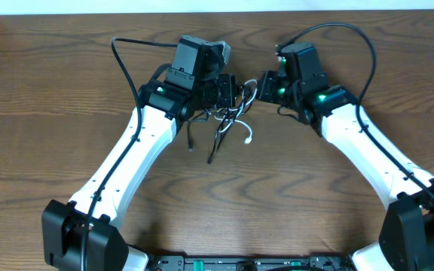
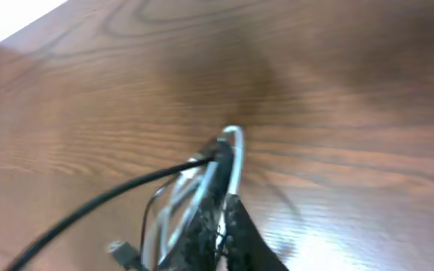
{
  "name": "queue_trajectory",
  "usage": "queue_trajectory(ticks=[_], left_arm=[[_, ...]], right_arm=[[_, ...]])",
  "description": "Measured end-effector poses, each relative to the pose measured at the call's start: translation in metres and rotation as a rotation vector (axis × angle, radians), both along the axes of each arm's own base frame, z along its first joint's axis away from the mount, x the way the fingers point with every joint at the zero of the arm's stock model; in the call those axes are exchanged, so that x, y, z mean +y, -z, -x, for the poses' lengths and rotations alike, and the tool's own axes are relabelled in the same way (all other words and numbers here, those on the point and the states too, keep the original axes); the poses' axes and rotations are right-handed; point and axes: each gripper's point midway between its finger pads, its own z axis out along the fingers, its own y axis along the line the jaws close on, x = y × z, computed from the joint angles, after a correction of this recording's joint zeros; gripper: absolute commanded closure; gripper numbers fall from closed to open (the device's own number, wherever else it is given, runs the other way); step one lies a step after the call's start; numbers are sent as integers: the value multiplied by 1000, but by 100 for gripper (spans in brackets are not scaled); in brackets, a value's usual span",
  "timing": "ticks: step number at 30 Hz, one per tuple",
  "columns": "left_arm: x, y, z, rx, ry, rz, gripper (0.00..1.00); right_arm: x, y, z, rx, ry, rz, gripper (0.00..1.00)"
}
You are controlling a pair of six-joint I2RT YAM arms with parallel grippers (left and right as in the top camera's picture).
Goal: Untangle cables
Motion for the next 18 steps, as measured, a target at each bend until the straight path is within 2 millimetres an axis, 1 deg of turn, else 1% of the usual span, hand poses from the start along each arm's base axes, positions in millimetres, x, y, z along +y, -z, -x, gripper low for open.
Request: queue_trajectory(ticks=[4, 5, 6, 7, 8, 9, 10, 11, 12, 13, 14, 16, 18], left_arm=[[2, 1, -2, -9, -10, -13, 93], [3, 1, -3, -11, -14, -16, 93], [3, -2, -7, -28, -17, -9, 93], [1, -8, -11, -53, -13, 12, 93], [-8, -24, -21, -120, 14, 76, 93], [-17, -40, -27, -184, 46, 139, 93], [-25, -60, -33, -260, 84, 201, 93], [-34, -77, -34, -316, 127, 258, 93], [-41, -97, -32, -373, 168, 318, 93], [-45, -109, -28, -387, 192, 355, 93], [-49, -123, -24, -407, 216, 401, 93], [-51, -132, -20, -410, 233, 440, 93], [-51, -136, -19, -399, 234, 467, 92]], right_arm=[[-24, 13, 4, 65, 48, 47, 99], [-27, 16, 5, 76, 53, 55, 95], [-33, 18, 6, 89, 57, 67, 86], [-36, 18, 5, 86, 51, 71, 65], [-38, 18, 5, 80, 28, 67, 60], [-35, 15, 3, 65, -2, 54, 51], [-32, 12, 1, 44, -34, 41, 46], [-26, 6, -1, 17, -74, 9, 37], [-21, 1, -2, 1, -108, -18, 30], [-16, -6, -4, -28, -145, -54, 21], [-13, -11, -6, -49, -171, -77, 18], [-9, -25, -12, -101, -202, -133, 20], [-13, -37, -19, -128, -201, -198, 20]])
